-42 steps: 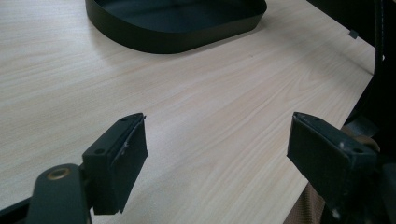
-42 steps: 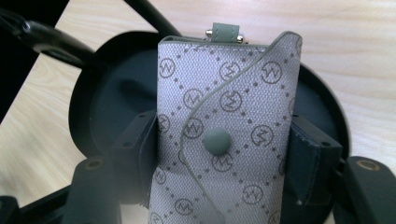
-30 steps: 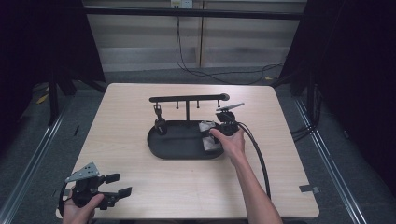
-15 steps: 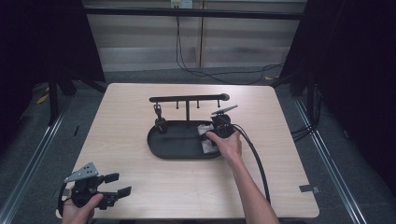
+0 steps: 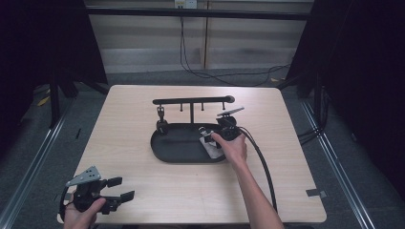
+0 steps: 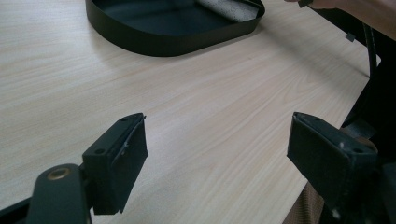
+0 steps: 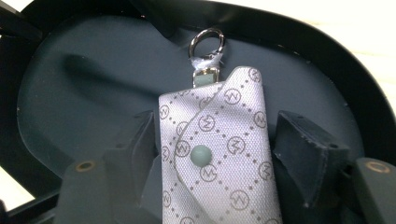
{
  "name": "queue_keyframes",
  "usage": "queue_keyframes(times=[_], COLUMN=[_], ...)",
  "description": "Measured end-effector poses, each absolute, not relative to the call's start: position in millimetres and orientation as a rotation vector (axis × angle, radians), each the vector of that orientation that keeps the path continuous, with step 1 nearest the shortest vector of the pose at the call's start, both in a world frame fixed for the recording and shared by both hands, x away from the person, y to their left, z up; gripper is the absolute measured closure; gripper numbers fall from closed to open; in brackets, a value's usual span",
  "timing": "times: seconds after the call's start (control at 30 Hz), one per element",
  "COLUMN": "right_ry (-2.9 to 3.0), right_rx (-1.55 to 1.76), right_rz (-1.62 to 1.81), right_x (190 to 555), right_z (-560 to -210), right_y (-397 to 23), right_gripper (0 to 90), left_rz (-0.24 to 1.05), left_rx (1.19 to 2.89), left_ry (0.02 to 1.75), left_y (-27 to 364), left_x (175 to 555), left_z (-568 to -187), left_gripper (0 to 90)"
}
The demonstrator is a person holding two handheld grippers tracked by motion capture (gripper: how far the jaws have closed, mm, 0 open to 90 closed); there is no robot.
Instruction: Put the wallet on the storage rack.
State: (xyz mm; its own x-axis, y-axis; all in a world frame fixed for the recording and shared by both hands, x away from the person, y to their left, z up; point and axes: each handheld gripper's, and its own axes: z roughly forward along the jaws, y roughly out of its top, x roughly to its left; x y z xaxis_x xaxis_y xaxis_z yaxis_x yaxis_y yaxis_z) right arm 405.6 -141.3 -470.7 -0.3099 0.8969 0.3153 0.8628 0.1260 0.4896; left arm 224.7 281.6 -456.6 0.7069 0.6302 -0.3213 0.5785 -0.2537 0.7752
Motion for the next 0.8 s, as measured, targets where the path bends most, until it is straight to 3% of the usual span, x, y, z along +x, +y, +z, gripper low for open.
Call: queue_keyframes(times=[0.2, 0.33, 0.8], right_ry=[2.304, 2.295, 2.263], right_rx=[1.789, 1.728, 1.677], right_rz=[0.979, 1.028, 1.066], right_x=[404.1, 399.4, 381.1], right_z=[-467.6, -459.2, -442.8], right_y=[-144.3, -148.1, -171.0], right_gripper=[23.2, 14.5, 14.1], left_rz=[0.064, 0.07, 0.076], left_rx=[1.934, 1.929, 1.923], left_ry=[0.932, 0.937, 0.97], left_y=[281.8, 282.5, 284.8], left_x=[224.8, 225.1, 226.8], left_z=[-456.6, -456.5, -457.7], left_gripper=[19.7, 19.8, 22.0])
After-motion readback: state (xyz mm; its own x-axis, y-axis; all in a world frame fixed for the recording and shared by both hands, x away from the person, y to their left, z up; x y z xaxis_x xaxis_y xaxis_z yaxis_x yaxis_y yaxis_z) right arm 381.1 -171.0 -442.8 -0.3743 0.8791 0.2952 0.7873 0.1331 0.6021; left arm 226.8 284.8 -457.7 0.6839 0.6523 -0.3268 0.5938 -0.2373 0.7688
